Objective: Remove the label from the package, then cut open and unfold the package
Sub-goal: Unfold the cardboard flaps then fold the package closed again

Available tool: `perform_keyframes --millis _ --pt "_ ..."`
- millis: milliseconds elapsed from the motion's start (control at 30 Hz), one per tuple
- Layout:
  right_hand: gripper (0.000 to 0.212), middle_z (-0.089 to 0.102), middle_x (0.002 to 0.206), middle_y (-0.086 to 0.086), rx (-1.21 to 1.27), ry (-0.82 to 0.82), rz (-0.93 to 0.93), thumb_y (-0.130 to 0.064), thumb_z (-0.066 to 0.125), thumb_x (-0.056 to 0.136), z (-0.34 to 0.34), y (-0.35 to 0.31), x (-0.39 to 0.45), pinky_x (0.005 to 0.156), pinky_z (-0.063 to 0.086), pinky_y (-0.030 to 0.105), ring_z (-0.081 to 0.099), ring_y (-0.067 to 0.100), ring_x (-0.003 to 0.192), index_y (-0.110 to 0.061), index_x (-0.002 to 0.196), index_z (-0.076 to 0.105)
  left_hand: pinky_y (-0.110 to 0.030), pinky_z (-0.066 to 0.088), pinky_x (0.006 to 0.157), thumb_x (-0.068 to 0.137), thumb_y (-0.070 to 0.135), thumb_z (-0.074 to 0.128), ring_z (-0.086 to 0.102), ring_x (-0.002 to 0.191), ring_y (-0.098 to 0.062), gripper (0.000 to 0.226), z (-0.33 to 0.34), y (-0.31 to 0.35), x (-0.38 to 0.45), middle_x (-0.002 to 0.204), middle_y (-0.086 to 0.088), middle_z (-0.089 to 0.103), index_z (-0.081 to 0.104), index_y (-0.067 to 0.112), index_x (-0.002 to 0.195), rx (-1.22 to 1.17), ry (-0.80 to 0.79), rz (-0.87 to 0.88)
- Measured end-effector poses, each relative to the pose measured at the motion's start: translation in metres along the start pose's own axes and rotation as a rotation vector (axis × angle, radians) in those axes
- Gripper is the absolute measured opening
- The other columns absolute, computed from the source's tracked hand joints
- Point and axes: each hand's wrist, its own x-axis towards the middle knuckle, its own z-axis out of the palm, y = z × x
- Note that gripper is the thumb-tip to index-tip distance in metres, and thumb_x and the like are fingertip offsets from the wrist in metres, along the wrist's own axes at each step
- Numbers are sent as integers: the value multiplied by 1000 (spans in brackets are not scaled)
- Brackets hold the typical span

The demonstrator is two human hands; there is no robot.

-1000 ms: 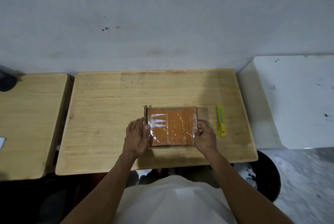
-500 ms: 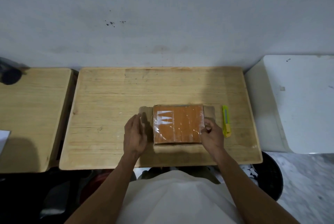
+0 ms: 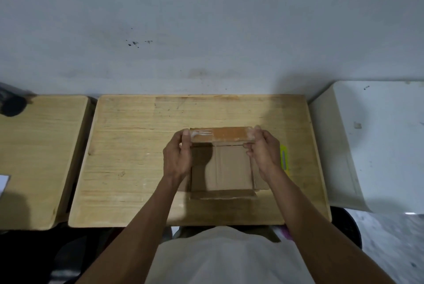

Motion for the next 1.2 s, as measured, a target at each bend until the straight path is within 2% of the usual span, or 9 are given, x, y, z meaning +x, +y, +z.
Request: perform_keyframes --millis 100,167,333,467,533,667,867,1000,1200 --pt "48 69 91 2 59 -34 50 -60 44 94 11 -13 22 58 48 31 68 18 74 -19 107 66 -32 42 90 105 50 32 59 97 -8 45 12 10 27 93 14 61 61 18 113 11 -13 -80" --pt "55 67 92 0 46 -49 82 -62 38 95 19 -20 39 55 47 30 67 18 77 -18 118 62 -32 41 95 103 54 33 58 117 -22 52 20 11 42 119 0 65 56 16 131 30 -34 -113" --pt "51 64 101 -6 -22 -102 102 -54 36 99 35 -29 71 58 47 30 62 15 79 -23 136 52 -39 28 119 100 51 45 30 147 -21 77 37 14 56 164 -4 24 5 24 160 -81 -192 -222" --pt "62 54 140 -3 -200 -142 121 -62 37 90 38 -21 79 93 53 44 59 24 118 -35 145 38 -28 25 111 103 41 47 26 140 -10 67 49 8 48 161 -9 28 18 13 157 135 -147 -49" --pt "59 55 137 -3 -334 -132 61 -54 40 91 36 -13 75 106 44 42 55 22 123 -30 144 41 -37 29 115 101 51 44 26 146 -22 69 51 -6 43 162 -10 24 18 20 157 290 -182 -7" --pt "44 57 127 9 -596 -95 -218 -30 53 96 26 12 46 98 44 35 56 28 116 -16 138 51 -52 22 121 100 60 32 15 152 -32 72 52 -35 21 166 -13 13 12 25 159 655 -269 107" --pt "54 37 155 8 -985 -119 -570 -44 47 95 0 79 -18 114 27 50 26 28 143 -18 143 46 -54 2 124 95 72 17 -10 154 -28 71 45 -64 -21 168 -5 -6 5 39 157 878 -386 121" --pt "68 3 166 2 -1210 -261 -469 -61 36 94 -15 108 -39 119 6 54 -6 25 152 -32 154 19 -57 -6 122 94 75 16 -19 152 -31 78 36 -84 -41 165 -6 -21 -9 37 157 982 -447 88" --pt "76 -11 165 1 -1338 -296 -425 -69 28 93 -25 137 -44 116 9 63 -17 32 150 -37 155 -3 -62 -6 120 85 86 25 -30 147 -35 97 23 -116 -55 161 -5 -31 -24 38 153 1065 -495 103"
